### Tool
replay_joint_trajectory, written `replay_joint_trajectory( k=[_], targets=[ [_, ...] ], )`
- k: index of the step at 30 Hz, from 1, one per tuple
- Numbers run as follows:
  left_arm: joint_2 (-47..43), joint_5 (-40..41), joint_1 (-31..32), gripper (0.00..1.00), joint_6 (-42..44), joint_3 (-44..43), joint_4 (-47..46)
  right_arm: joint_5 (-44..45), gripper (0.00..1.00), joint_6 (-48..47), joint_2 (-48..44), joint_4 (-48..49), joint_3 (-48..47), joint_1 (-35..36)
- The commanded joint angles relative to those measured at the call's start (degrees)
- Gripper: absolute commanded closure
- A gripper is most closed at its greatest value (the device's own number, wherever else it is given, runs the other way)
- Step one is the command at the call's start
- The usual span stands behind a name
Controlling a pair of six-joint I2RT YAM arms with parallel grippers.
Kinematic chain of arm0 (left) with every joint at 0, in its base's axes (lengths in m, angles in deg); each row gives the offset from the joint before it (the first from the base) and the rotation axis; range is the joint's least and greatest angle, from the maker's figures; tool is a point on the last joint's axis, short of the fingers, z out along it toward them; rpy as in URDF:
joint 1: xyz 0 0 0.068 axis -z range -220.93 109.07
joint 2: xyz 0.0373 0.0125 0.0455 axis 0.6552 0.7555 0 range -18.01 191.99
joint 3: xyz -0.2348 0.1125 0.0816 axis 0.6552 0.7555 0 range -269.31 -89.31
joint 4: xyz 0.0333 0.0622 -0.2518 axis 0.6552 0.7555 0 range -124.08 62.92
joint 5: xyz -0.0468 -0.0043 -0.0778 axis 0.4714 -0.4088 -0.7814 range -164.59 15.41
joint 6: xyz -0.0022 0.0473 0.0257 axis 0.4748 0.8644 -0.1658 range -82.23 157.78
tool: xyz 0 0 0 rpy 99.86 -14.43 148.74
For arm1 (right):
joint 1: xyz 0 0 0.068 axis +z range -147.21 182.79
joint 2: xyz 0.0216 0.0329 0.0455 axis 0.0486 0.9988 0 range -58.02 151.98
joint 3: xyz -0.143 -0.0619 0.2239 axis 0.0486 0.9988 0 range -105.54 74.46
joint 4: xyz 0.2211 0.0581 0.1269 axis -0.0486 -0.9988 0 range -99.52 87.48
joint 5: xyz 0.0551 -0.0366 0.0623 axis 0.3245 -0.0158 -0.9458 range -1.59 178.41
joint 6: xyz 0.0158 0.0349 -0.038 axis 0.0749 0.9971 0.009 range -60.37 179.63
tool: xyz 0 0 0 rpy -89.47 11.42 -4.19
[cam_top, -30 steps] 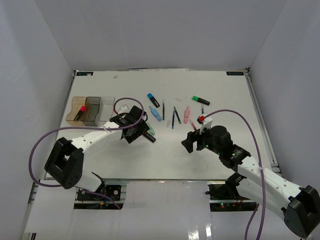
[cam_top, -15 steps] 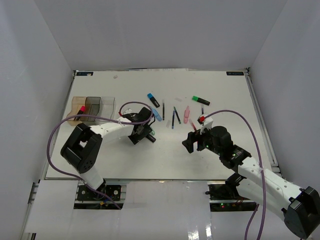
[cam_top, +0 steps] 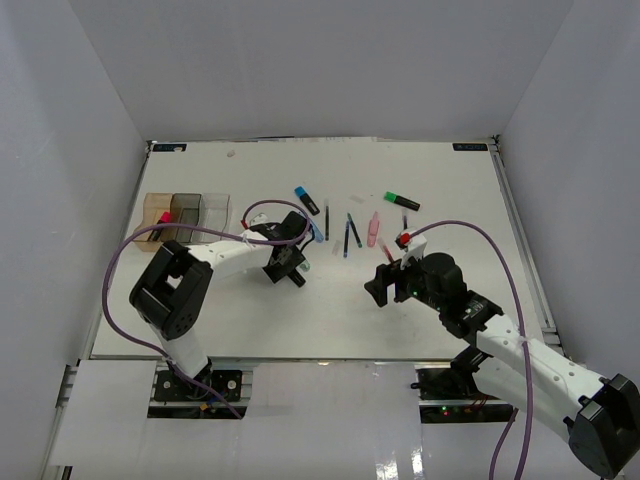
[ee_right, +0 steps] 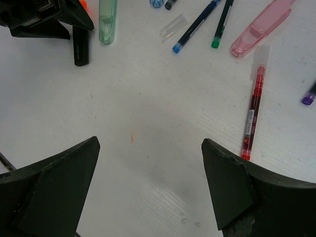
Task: Sort the stationery into containers
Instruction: Pick up the pen from the center of the board.
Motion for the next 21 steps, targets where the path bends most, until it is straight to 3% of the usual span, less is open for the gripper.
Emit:
replay_joint_trajectory(
  k=[1,12,15,19,21],
  targets=[
    [0.8,0.9,0.1,0.4,-1.7,-0.8,0.5,0.9,0.1,-0.4,-0.7,2.3,0.9,0.3],
    [-3.1,1.2,-0.3,0.76,-0.9,3.4,1.2,0.9,0.1,-0.4,-1.1,2.2,1.1,0.2],
    [-6.9,4.1,-0.5,0.82,3.5,2.9,3.0,0.9,0.1,-0.4,-1.5,2.1,1.2,0.2],
    [-12.6,12.3,-2.8,0.82,13.9,-0.8,7.3,0.2,0.1,-0.3,-2.2,2.3,1.1,0.2],
    [-16.4,16.6,-6.2,0.82,22.6,-1.8,6.9,-0.2,0.1,-0.4,-2.5,2.3,1.2,0.2]
  ],
)
